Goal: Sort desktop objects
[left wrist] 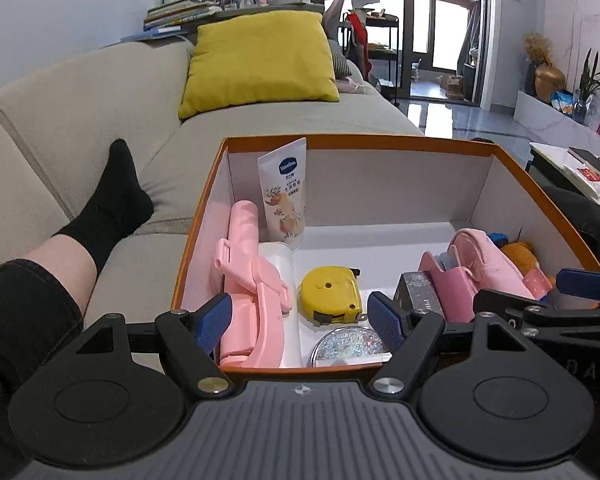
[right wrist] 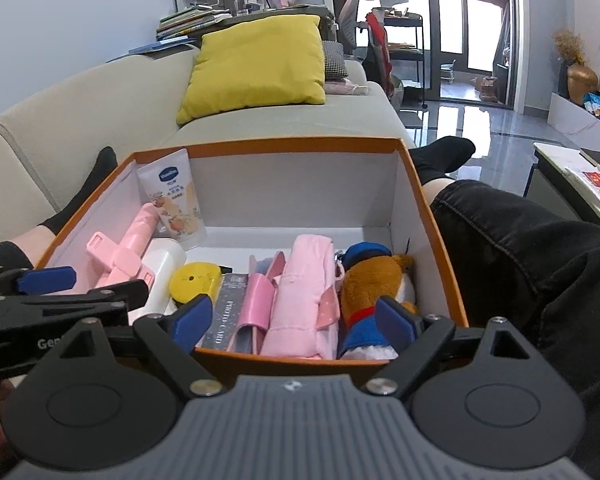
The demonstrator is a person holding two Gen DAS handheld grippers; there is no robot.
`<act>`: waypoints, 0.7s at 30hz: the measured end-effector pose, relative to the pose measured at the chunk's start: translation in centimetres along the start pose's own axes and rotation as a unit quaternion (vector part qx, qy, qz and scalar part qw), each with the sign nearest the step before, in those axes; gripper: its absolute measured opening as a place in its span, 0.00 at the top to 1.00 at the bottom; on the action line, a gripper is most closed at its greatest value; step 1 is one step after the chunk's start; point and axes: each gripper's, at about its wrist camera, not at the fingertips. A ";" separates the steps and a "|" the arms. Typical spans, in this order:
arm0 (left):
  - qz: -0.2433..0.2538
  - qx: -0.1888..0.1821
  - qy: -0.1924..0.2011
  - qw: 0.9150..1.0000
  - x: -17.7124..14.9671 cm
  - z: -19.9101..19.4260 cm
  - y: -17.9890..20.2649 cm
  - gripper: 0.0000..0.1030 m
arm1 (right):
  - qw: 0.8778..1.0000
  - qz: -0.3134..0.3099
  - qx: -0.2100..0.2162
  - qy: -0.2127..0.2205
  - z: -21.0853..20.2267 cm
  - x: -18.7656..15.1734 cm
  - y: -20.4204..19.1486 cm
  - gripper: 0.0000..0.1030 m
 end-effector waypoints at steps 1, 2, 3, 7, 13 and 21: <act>0.001 0.000 0.001 1.000 0.0 0.0 0.0 0.15 | 1.000 -0.001 -0.001 0.001 0.1 0.0 0.0 0.13; 0.001 0.000 0.001 1.000 0.0 0.0 0.0 0.15 | 1.000 -0.001 -0.002 0.001 0.1 0.0 0.0 0.13; 0.001 0.001 0.002 1.000 0.0 0.1 0.0 0.15 | 1.000 -0.001 -0.003 0.002 0.1 0.0 0.0 0.13; 0.002 0.001 0.003 1.000 0.0 0.1 0.0 0.15 | 1.000 -0.001 -0.004 0.003 0.1 0.0 0.0 0.13; 0.002 0.001 0.003 1.000 0.0 0.1 0.0 0.15 | 1.000 -0.002 -0.004 0.002 0.1 0.0 -0.1 0.13; 0.002 0.000 0.003 1.000 0.1 0.0 0.0 0.15 | 1.000 -0.001 -0.010 0.001 0.1 0.0 0.0 0.13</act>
Point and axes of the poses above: each gripper's, at about its wrist camera, not at the fingertips, and z roughly the way its jaws point, y to its right, x to its top, and after that the axes turned 8 degrees about z, right-handed
